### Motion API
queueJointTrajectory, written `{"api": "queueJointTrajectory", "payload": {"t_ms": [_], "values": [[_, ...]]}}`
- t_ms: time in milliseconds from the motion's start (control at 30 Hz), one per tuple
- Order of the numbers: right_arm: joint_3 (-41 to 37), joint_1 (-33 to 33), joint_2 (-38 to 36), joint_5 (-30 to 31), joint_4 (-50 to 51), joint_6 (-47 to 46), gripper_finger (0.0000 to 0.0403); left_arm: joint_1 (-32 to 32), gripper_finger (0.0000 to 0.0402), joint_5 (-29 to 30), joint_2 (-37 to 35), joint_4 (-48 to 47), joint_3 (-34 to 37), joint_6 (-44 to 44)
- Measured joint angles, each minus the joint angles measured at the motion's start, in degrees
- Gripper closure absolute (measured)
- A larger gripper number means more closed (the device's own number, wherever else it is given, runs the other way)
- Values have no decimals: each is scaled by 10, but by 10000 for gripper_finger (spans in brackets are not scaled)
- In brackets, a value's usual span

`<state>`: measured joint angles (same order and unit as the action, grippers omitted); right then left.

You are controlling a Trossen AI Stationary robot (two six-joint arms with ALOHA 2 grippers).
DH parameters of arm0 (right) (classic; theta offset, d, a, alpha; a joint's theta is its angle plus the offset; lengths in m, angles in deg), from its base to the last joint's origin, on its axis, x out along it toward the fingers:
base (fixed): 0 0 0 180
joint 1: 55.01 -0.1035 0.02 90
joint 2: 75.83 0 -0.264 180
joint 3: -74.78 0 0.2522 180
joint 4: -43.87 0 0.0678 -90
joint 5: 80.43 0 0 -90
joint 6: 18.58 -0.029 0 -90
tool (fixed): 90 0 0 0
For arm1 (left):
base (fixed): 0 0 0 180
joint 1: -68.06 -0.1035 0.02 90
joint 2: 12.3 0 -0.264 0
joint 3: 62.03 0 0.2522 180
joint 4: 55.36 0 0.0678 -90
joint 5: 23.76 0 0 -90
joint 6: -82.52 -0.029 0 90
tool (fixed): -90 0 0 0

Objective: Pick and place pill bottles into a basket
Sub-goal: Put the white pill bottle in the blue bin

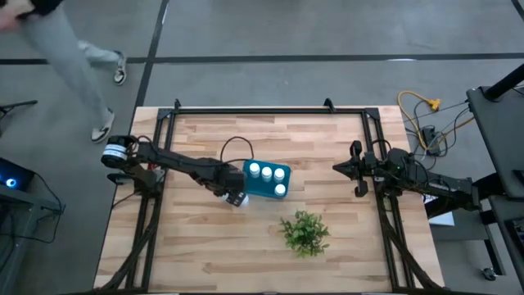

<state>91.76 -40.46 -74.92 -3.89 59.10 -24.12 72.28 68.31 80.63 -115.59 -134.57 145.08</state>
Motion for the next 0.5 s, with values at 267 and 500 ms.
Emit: {"api": "queueJointTrajectory", "payload": {"t_ms": [267, 500], "values": [[0, 0, 0, 0, 0, 0, 394, 1, 148, 14, 0, 0, 10, 16], [0, 0, 0, 0, 0, 0, 394, 2, 148, 15, 0, -1, 12, 31]]}}
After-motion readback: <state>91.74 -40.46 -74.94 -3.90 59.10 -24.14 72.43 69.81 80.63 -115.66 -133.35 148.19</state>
